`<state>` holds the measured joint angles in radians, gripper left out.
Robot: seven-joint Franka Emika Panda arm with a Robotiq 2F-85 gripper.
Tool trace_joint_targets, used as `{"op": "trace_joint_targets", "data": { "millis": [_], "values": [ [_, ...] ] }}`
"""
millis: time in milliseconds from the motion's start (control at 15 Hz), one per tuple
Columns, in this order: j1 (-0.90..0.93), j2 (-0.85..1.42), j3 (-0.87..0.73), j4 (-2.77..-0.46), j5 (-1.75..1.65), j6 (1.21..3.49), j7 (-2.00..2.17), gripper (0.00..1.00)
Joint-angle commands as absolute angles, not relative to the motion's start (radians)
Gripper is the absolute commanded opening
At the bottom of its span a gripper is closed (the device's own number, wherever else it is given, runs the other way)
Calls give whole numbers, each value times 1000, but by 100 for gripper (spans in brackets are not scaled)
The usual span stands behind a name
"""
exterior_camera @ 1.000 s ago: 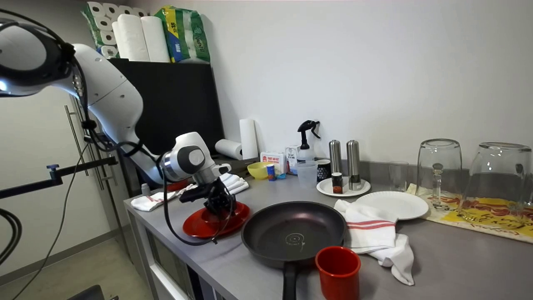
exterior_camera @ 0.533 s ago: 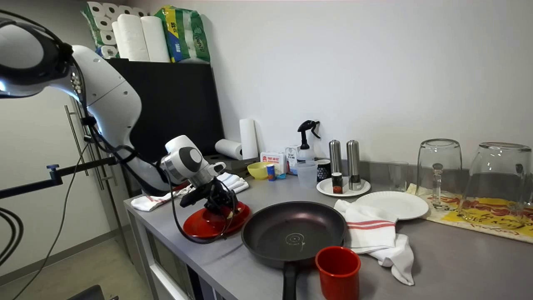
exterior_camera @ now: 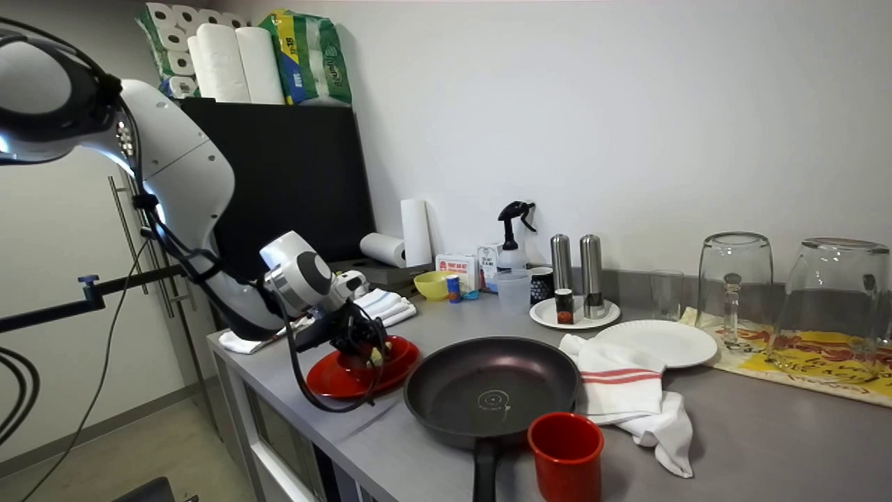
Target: Wipe inside the red bowl with the sponge
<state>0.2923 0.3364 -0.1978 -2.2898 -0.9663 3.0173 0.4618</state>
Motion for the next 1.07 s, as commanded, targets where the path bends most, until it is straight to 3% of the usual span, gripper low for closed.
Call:
{"op": "trace_joint_targets", "data": {
  "millis": [0,400,600,1000],
  "values": [
    [285,312,-184,-2334,-957,3058,457,25],
    [0,315,201,-2383,-456,2862,111,25],
    [-92,311,322,-2334,-227,2720,-24,25],
    [6,297,196,-2268,-82,2575,-102,25]
  ]
}}
